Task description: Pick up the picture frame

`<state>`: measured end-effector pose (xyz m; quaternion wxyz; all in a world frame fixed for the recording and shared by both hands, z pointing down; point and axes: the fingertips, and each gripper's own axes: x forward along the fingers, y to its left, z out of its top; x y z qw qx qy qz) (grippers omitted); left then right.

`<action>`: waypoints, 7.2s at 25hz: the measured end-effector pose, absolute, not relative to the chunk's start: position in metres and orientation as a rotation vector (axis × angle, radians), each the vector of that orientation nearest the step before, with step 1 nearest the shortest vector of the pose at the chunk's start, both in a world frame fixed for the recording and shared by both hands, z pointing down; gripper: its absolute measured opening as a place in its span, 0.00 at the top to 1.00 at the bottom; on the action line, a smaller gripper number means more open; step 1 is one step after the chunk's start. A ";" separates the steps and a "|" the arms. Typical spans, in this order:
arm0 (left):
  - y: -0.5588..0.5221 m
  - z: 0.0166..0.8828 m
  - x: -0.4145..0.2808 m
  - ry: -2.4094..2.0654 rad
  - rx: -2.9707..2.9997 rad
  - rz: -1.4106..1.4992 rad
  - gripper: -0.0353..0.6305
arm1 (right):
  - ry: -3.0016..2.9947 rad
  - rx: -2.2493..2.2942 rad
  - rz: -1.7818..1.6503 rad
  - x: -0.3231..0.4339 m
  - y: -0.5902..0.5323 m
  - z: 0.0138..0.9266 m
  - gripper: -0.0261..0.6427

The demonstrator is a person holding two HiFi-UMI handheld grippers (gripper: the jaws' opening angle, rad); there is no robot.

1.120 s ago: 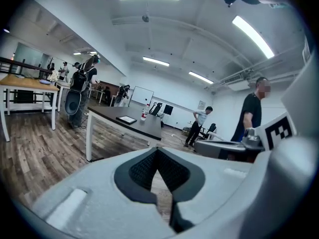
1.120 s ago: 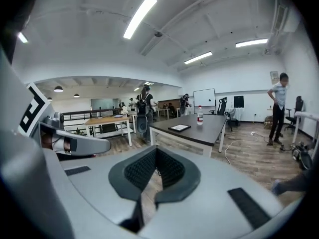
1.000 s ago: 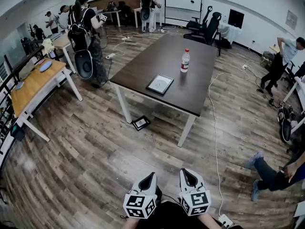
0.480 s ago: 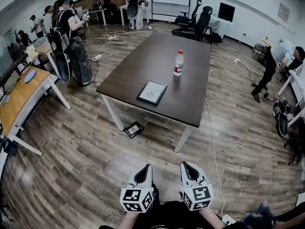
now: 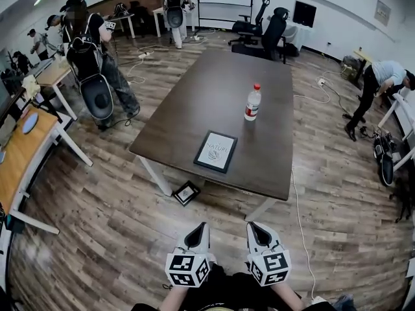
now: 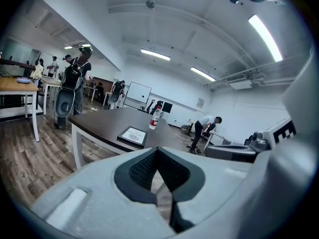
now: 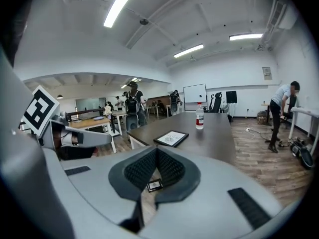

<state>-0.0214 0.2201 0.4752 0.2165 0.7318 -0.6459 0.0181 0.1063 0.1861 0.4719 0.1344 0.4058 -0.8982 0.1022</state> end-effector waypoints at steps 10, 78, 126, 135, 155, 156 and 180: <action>0.182 0.482 -0.065 -1.753 2.043 0.078 0.94 | -2.583 1.157 0.328 0.054 0.153 0.483 0.95; -0.113 0.556 -0.123 -1.684 1.743 0.462 0.94 | -2.366 1.159 0.821 0.023 -0.165 0.555 0.92; -0.156 0.641 -0.159 -1.226 1.742 0.880 0.76 | -1.839 1.339 1.143 -0.019 -0.167 0.647 0.82; -0.158 0.643 -0.154 -1.146 1.700 0.828 0.82 | -1.839 1.344 1.131 -0.017 -0.168 0.649 0.83; -0.154 0.638 -0.154 -1.219 1.683 0.837 0.83 | -1.842 1.356 1.149 -0.017 -0.170 0.644 0.85; -0.155 0.638 -0.154 -1.223 1.685 0.838 0.83 | -1.842 1.360 1.147 -0.016 -0.170 0.644 0.85; -0.166 0.590 -0.141 -1.345 1.823 0.729 0.83 | -2.004 1.438 0.964 -0.004 -0.183 0.586 0.85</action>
